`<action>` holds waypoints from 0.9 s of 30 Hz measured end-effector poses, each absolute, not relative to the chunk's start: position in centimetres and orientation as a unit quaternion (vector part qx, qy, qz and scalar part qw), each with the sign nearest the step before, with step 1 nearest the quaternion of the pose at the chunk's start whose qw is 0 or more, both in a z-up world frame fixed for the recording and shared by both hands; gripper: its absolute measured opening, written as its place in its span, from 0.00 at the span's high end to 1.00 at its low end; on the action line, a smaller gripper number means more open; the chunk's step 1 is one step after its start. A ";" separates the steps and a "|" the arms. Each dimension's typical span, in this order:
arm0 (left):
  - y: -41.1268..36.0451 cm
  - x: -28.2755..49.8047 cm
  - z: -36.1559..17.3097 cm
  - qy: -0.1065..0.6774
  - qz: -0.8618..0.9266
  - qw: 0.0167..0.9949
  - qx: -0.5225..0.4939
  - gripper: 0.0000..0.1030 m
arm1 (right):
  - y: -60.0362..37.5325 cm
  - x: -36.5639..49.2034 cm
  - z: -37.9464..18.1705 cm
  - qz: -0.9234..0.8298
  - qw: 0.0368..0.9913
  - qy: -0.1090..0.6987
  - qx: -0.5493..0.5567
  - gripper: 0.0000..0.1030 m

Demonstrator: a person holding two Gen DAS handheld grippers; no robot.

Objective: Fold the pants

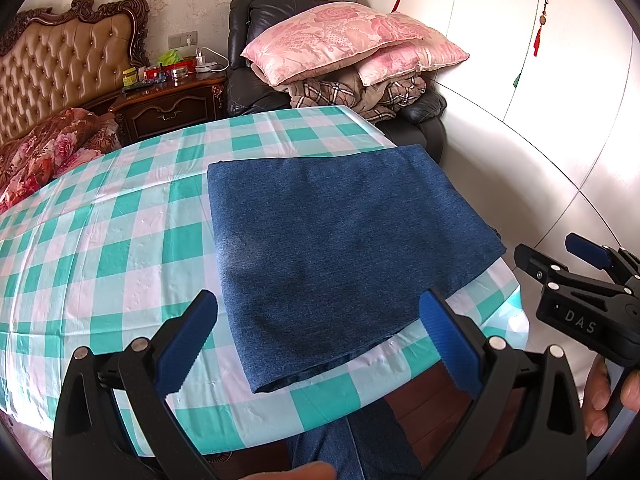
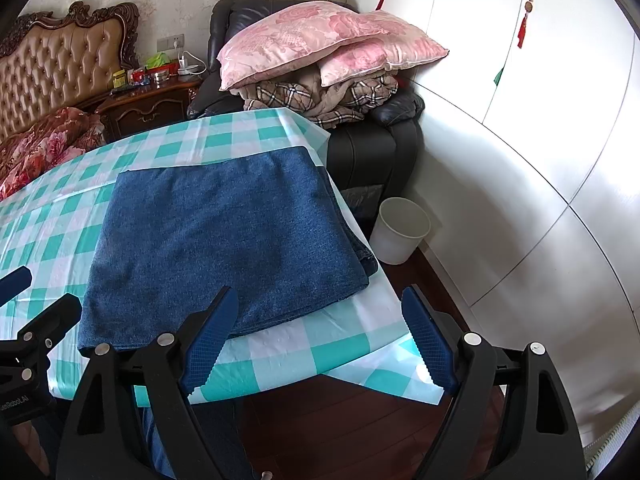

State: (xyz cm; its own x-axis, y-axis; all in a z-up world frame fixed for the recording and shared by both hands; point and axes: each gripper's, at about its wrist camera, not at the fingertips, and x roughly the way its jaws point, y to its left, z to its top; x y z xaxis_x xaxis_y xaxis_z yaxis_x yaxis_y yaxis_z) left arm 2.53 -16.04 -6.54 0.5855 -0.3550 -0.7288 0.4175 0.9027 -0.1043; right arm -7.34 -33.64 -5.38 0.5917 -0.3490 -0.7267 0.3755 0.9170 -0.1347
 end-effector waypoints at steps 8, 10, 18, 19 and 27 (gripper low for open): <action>-16.0 2.5 -6.5 0.400 -0.217 0.889 0.039 0.02 | -33.7 -7.3 -5.5 -0.203 0.892 0.404 0.017 0.22; -16.1 2.5 -6.5 0.400 -0.217 0.890 0.039 0.02 | -33.7 -7.3 -5.5 -0.202 0.892 0.405 0.016 0.22; -16.3 2.5 -6.5 0.381 -0.216 0.899 0.031 0.02 | -34.1 -7.3 -5.9 -0.205 0.890 0.408 0.023 0.22; -16.1 2.3 -6.5 0.381 -0.219 0.898 0.030 0.02 | -34.1 -7.2 -6.0 -0.205 0.889 0.409 0.024 0.22; -14.9 3.3 -6.8 0.397 -0.238 0.886 -0.005 0.02 | -34.9 -6.9 -6.8 -0.206 0.885 0.416 0.037 0.22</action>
State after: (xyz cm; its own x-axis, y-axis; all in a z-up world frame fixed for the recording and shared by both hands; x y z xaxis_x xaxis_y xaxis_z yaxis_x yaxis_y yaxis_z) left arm 3.27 -14.91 -6.82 0.5709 -0.4264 -0.7016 0.4182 0.8864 -0.1985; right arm -6.86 -34.94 -6.79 0.5697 -0.3341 -0.7509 0.3952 0.9124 -0.1062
